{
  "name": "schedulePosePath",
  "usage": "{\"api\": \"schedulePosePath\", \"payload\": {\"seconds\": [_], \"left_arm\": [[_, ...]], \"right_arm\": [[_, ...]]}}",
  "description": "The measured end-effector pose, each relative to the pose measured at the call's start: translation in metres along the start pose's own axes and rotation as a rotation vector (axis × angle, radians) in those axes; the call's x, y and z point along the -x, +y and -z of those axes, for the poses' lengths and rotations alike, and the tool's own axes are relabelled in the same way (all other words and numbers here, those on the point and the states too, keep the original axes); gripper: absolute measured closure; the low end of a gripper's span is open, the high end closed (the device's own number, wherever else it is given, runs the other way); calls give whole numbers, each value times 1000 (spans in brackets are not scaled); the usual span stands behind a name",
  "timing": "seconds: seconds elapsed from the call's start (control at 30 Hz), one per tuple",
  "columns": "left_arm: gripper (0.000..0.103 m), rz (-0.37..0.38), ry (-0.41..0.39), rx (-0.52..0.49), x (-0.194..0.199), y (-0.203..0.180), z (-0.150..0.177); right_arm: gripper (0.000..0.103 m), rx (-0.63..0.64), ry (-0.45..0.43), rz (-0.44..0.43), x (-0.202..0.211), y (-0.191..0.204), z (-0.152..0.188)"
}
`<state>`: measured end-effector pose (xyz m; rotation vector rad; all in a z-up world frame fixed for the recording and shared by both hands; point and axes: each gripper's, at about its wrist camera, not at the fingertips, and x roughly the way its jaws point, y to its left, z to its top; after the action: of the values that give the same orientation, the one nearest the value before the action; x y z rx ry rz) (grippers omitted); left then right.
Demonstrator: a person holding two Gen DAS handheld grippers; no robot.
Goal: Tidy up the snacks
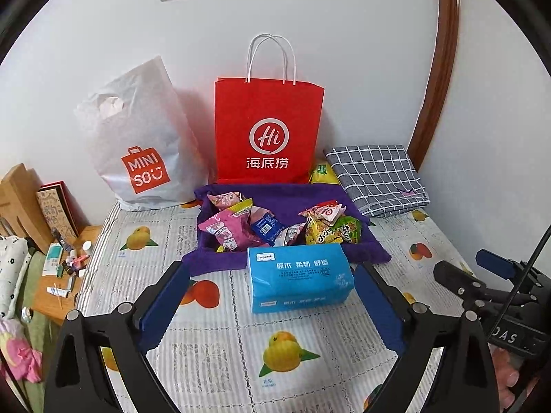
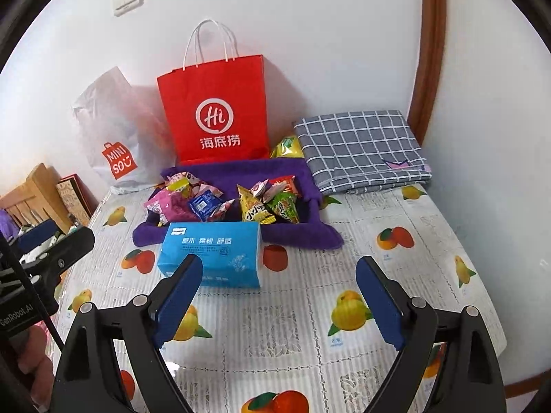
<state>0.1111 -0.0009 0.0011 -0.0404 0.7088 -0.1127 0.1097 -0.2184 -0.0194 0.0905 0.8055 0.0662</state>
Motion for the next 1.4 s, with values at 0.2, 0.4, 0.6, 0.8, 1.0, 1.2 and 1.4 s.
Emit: {"api": "schedulePosePath", "payload": {"seconds": [0.2,0.4,0.6,0.8,1.0,1.2,1.4], "left_arm": [[6,-18,-13,-8,9,-4,6],[6,-31,-21,-16,16,-3,8],[6,-36,-22,-10,19,-2,8],[6,-36,-28,-15,21,-3,8],[6,-36,-28,-15,21,-3,7],[6,-37,-27,-14,20,-3,8],[6,-36,-29,-15,20,-3,8]], "right_arm": [[13,9,-17,-1,11,0,5],[13,11,-30,-6,17,2,7],[13,13,-36,-8,21,3,8],[13,7,-44,-8,24,2,10],[13,6,-45,-10,25,2,10],[13,3,-44,-11,25,1,9],[13,3,-44,-14,25,2,9]]}}
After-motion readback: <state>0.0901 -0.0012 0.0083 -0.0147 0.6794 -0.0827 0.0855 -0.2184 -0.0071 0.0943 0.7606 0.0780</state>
